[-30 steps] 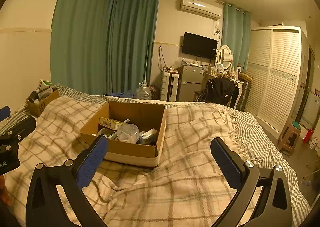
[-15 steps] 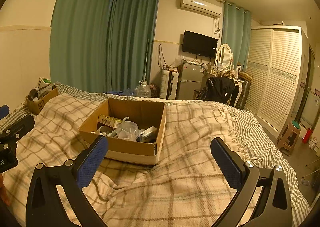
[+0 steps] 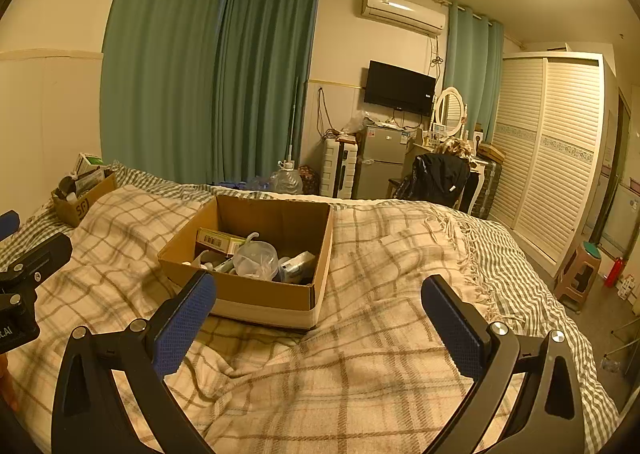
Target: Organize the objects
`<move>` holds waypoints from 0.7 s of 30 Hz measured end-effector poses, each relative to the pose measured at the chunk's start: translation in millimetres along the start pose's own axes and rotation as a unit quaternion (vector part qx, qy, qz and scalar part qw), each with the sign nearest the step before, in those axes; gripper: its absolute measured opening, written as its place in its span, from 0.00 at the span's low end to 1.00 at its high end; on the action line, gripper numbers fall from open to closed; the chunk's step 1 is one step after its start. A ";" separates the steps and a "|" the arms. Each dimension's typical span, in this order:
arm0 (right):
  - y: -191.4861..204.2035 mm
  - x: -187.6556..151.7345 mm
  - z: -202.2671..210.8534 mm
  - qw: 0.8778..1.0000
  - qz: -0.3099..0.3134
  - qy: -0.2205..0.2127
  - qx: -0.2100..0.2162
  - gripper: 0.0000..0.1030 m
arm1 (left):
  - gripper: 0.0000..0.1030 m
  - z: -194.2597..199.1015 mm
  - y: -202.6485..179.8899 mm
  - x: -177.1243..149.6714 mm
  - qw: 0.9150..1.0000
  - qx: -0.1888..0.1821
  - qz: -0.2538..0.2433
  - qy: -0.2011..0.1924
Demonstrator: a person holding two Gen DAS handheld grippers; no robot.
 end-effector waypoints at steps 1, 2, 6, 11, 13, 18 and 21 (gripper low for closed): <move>0.0 0.1 -0.5 1.000 0.000 0.000 0.000 1.00 | 1.00 0.1 -0.2 -0.1 1.000 0.000 0.000 0.000; 0.0 0.2 -0.5 1.000 0.000 0.000 0.000 1.00 | 1.00 0.0 -0.2 0.1 1.000 -0.001 0.000 0.001; -0.4 -0.3 -0.3 1.000 0.000 0.000 0.000 1.00 | 1.00 -0.3 -0.3 0.3 1.000 0.000 -0.001 0.001; -1.2 -1.1 -1.3 1.000 0.000 0.002 -0.002 1.00 | 1.00 -1.8 -0.2 -0.4 1.000 -0.006 -0.002 0.006; -1.0 -1.2 -2.3 1.000 0.000 0.002 -0.002 1.00 | 1.00 -2.2 -0.8 -0.9 1.000 -0.005 -0.004 0.006; -1.4 -1.2 -2.7 1.000 0.000 0.003 -0.003 1.00 | 1.00 -1.6 -3.0 -1.2 1.000 0.002 -0.013 0.004; -1.3 -2.3 -3.5 1.000 0.001 0.005 -0.003 1.00 | 1.00 -1.3 -3.2 -1.9 1.000 0.001 -0.015 0.002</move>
Point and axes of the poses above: each gripper's, at about its wrist camera, not at the fingertips, and z roughly against the way its jaws point, y to its left, x to its top, the point moved 3 cm from there along -z, roughly the way its jaws point, and after that the axes turned 6 degrees about -z, right-handed, at the moved point
